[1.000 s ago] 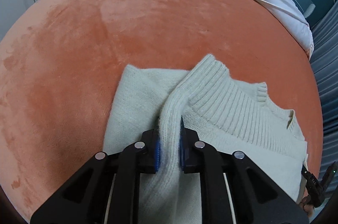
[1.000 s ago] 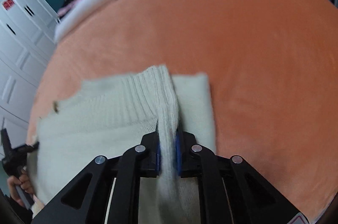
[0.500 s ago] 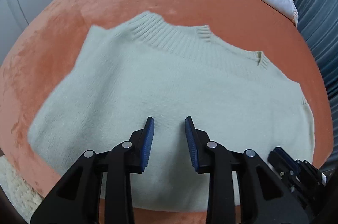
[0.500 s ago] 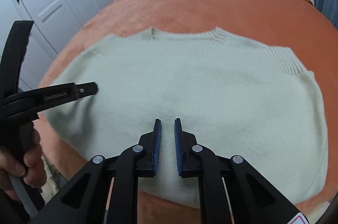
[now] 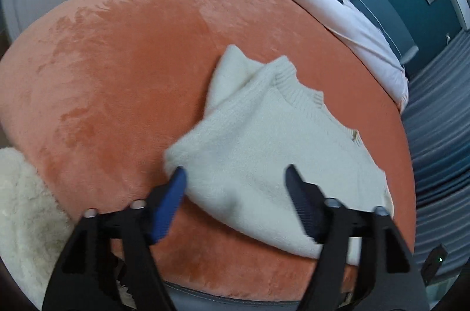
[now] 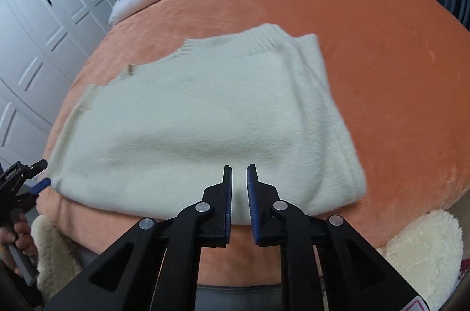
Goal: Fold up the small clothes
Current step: 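Release the sleeve and smooth the cardigan flat with both tools, then grasp the hem with the left tool and fold it up toward the collar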
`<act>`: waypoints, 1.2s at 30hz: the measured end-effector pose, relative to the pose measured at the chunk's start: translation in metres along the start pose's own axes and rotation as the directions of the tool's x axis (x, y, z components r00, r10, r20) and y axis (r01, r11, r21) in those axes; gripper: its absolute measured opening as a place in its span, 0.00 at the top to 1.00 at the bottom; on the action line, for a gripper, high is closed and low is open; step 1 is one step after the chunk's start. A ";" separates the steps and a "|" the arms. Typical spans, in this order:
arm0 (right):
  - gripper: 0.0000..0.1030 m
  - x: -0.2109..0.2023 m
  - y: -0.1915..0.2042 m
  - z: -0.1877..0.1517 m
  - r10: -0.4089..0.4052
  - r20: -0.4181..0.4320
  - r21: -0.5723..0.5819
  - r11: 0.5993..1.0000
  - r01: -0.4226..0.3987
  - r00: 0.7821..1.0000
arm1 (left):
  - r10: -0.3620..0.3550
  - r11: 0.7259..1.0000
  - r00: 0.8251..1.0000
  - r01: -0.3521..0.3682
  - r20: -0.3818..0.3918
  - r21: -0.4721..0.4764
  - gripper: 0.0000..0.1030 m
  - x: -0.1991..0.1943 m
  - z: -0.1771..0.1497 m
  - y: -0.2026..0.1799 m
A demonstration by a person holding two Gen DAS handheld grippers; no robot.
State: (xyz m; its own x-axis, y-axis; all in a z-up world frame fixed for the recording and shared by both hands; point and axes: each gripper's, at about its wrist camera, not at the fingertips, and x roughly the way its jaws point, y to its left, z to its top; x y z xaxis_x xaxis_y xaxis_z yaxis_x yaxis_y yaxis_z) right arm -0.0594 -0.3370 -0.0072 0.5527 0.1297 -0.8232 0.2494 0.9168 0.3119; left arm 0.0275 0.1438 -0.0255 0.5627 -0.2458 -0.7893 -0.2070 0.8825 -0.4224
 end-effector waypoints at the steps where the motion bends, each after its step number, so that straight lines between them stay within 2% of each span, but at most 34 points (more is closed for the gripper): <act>1: 0.86 -0.003 0.012 0.000 0.026 0.004 -0.020 0.999 -0.026 1.000 | 0.041 0.999 0.999 -0.041 0.026 -0.012 0.16 -0.003 0.000 0.005; 2: 0.86 -0.004 0.026 0.001 0.048 0.001 -0.043 0.998 -0.048 0.999 | 0.062 0.998 0.997 -0.061 0.034 -0.028 0.16 -0.001 0.000 0.011; 4: 0.86 0.000 0.052 0.007 0.108 -0.015 -0.066 0.992 -0.109 0.994 | 0.076 0.990 0.997 -0.078 -0.018 -0.114 0.16 0.012 0.002 0.029; 6: 0.87 0.013 0.084 0.021 0.139 -0.024 -0.094 0.986 -0.141 0.990 | -0.002 0.968 0.998 -0.015 -0.068 -0.250 0.16 0.028 -0.001 0.049; 8: 0.89 0.025 0.117 0.033 0.139 -0.025 -0.141 0.980 -0.141 0.990 | -0.030 0.946 0.996 0.003 -0.080 -0.323 0.16 0.039 -0.002 0.058; 11: 0.89 0.061 0.153 0.042 0.125 -0.102 -0.180 0.973 -0.142 0.987 | -0.032 0.953 0.998 0.014 -0.053 -0.303 0.15 0.045 0.003 0.050; 13: 0.91 0.098 0.158 0.038 0.059 -0.164 -0.199 0.976 -0.091 0.985 | -0.029 0.957 0.997 0.008 -0.069 -0.289 0.18 0.050 0.005 0.044; 14: 0.97 0.107 0.157 0.034 0.051 -0.149 -0.208 0.975 -0.082 0.988 | -0.025 0.959 0.997 0.003 -0.074 -0.283 0.22 0.052 0.008 0.041; 15: 0.97 0.110 0.156 0.031 0.055 -0.119 -0.226 0.971 -0.081 0.991 | -0.035 0.962 0.997 0.013 -0.076 -0.274 0.40 0.052 0.010 0.040; 16: 0.97 0.108 0.153 0.026 0.058 -0.109 -0.235 0.968 -0.083 0.992 | -0.076 0.963 0.994 0.052 -0.083 -0.263 0.56 0.054 0.013 0.038; 17: 0.97 0.107 0.152 0.026 0.064 -0.109 -0.227 0.970 -0.087 0.992 | -0.091 0.964 0.990 0.060 -0.107 -0.260 0.67 0.056 0.016 0.035; 18: 0.97 0.106 0.150 0.027 0.073 -0.116 -0.210 0.973 -0.096 0.991 | -0.087 0.964 0.992 0.061 -0.092 -0.259 0.75 0.050 0.017 0.032; 19: 0.97 0.105 0.146 0.028 0.086 -0.124 -0.199 0.974 -0.110 0.989 | -0.104 0.967 0.992 0.084 -0.071 -0.240 0.80 0.041 0.020 0.025; 21: 0.97 0.098 0.136 0.030 0.132 -0.132 -0.158 0.976 -0.152 0.982 | -0.128 0.984 0.992 0.125 -0.012 -0.127 0.83 0.014 0.027 -0.008; 23: 0.95 0.089 0.129 0.035 0.173 -0.123 -0.103 0.977 -0.186 0.977 | -0.192 0.981 0.981 0.192 0.032 -0.002 0.83 -0.017 0.031 -0.054; 25: 0.86 0.067 0.116 0.035 0.165 -0.076 -0.089 0.981 -0.172 0.983 | -0.264 0.958 0.963 0.257 0.044 0.124 0.83 -0.044 0.030 -0.105; 27: 0.85 0.037 0.094 0.030 0.160 -0.014 -0.080 0.984 -0.160 0.987 | -0.332 0.920 0.943 0.314 0.039 0.237 0.83 -0.063 0.023 -0.154; 30: 0.85 -0.005 0.041 0.019 0.131 0.052 -0.006 0.991 -0.131 0.990 | -0.409 0.846 0.912 0.387 -0.019 0.367 0.83 -0.071 -0.003 -0.220; 32: 0.84 -0.030 0.001 0.008 0.090 0.080 0.054 0.994 -0.095 0.993 | -0.419 0.803 0.902 0.421 -0.101 0.422 0.83 -0.059 -0.030 -0.255; 34: 0.82 -0.048 -0.035 -0.005 0.044 0.090 0.119 0.991 -0.055 0.995 | -0.381 0.777 0.901 0.434 -0.208 0.456 0.82 -0.031 -0.064 -0.279; 36: 0.82 -0.056 -0.064 -0.017 0.011 0.095 0.180 0.983 -0.028 0.995 | -0.274 0.757 0.908 0.406 -0.317 0.511 0.81 0.015 -0.107 -0.290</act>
State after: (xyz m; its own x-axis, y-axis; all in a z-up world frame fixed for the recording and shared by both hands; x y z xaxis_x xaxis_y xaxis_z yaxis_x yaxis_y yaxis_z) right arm -0.1199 -0.3968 0.0108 0.6284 0.1038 -0.7709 0.3729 0.8296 0.4157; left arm 0.0108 -0.1588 0.0378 0.3143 -0.5917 -0.7423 0.4808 0.7735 -0.4130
